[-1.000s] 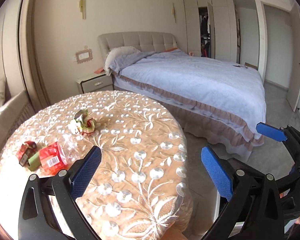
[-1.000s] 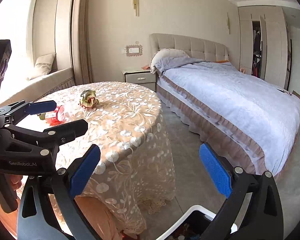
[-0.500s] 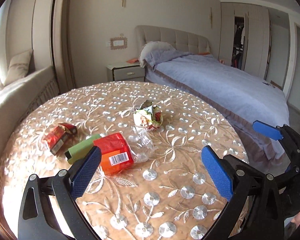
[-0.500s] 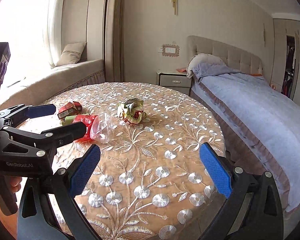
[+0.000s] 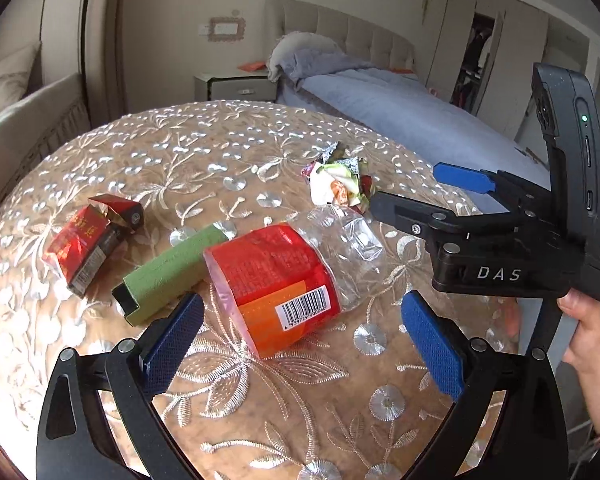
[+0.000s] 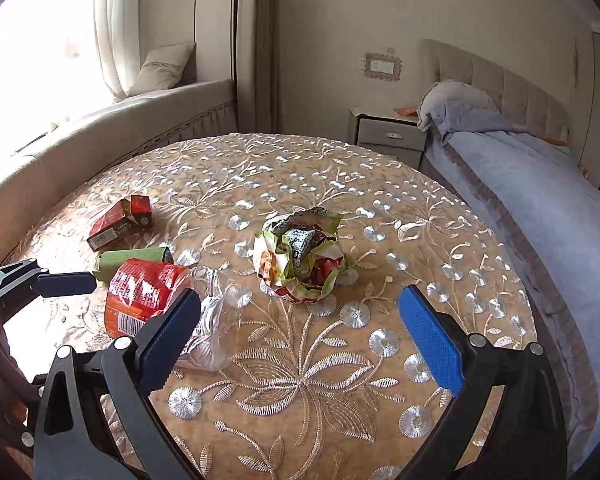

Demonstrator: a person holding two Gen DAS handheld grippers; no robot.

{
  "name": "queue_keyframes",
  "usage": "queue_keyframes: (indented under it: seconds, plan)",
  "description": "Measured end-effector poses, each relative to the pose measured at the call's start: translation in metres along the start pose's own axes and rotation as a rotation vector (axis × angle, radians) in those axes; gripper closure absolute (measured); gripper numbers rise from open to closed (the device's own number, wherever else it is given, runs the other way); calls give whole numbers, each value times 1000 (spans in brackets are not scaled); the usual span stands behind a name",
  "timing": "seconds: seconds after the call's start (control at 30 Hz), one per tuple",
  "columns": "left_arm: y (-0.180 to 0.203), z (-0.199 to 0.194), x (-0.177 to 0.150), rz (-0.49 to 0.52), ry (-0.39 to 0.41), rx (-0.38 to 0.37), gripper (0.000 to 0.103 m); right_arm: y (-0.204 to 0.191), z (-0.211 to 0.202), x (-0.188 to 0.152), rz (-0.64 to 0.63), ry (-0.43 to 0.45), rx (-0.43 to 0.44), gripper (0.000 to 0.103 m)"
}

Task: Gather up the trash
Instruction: 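Grasp the red-labelled plastic bottle with the left tool while the right tool grasps the crumpled wrapper, then carry the bottle and wrapper over the white bin and open both tools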

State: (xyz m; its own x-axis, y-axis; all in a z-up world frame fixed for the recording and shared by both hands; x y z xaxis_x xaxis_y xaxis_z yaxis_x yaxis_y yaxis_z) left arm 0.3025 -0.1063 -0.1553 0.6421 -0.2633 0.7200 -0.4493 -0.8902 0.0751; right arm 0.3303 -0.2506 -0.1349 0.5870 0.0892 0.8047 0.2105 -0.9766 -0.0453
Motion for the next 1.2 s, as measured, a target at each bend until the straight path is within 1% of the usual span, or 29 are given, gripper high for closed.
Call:
queue_keyframes:
  seconds: [0.03,0.1,0.13,0.17,0.2,0.23,0.27,0.3,0.33,0.37,0.4,0.43,0.5,0.57,0.6,0.63,0.67,0.7,0.73,0.77,0.9,0.93,0.97,1.07,1.2]
  plan:
    - [0,4,1,3,-13,-21,6,3,10,5,18,-19,5,4]
    - [1,13,4,8,-30,-41,7,6,27,12,45,-60,22,4]
    - [1,16,5,12,-37,-50,11,10,37,15,58,-80,21,4]
    - [1,21,6,11,-49,-64,19,12,47,17,69,-104,26,4]
    - [1,25,6,5,-62,-76,23,14,56,19,81,-122,36,4]
    - [1,29,7,-1,-74,-90,30,16,62,19,92,-136,37,4]
    - [2,32,8,-7,-80,-112,35,18,71,19,104,-157,36,4]
    - [1,33,10,-20,-78,-125,37,21,76,20,125,-160,47,4]
    - [2,33,11,-29,-76,-144,45,24,78,19,148,-156,60,6]
    - [3,33,11,-35,-79,-174,63,26,79,19,177,-149,87,20]
    - [4,34,12,-49,-80,-194,65,27,79,19,212,-146,127,36]
    - [6,36,11,-51,-87,-197,65,28,77,19,232,-142,143,38]
    - [10,39,10,-52,-94,-202,66,29,73,19,212,-123,134,45]
    - [14,38,8,-70,-97,-229,70,28,65,17,195,-112,116,48]
    - [16,35,6,-70,-91,-230,71,28,61,15,189,-106,108,48]
    - [19,31,5,-64,-73,-220,88,30,56,15,181,-88,94,48]
    - [21,25,6,-58,-52,-216,102,31,50,15,178,-72,90,49]
    - [22,19,5,-47,-36,-179,101,32,39,12,183,-52,96,49]
    - [24,15,4,-33,-34,-165,102,34,34,12,185,-40,97,49]
    - [25,12,3,-27,-33,-173,102,33,25,11,179,-28,95,49]
    - [29,-1,-6,-29,-32,-148,102,33,-6,4,163,11,86,49]
    - [31,-7,-8,-32,-28,-153,102,31,-16,0,165,16,88,49]
    - [33,-13,-10,-34,-18,-160,102,30,-26,-5,165,22,84,49]
    - [44,-36,-15,-21,17,-150,102,27,-55,-19,157,34,81,49]
    - [69,-67,-22,34,69,-120,102,21,-96,-44,138,50,60,49]
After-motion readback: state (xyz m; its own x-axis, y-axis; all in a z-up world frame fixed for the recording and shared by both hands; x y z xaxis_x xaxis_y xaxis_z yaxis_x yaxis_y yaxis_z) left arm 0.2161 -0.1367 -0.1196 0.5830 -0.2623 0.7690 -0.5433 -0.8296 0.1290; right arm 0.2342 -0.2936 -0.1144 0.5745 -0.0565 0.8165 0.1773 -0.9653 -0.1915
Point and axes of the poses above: each gripper's, at about its wrist camera, not at the fingertips, and z roughly the way its jaws point, y to its right, x to its top, the point moved 5 cm from there along z, roughly the way its jaws point, and after that the axes turned 6 degrees about x, right-handed, at the moved point
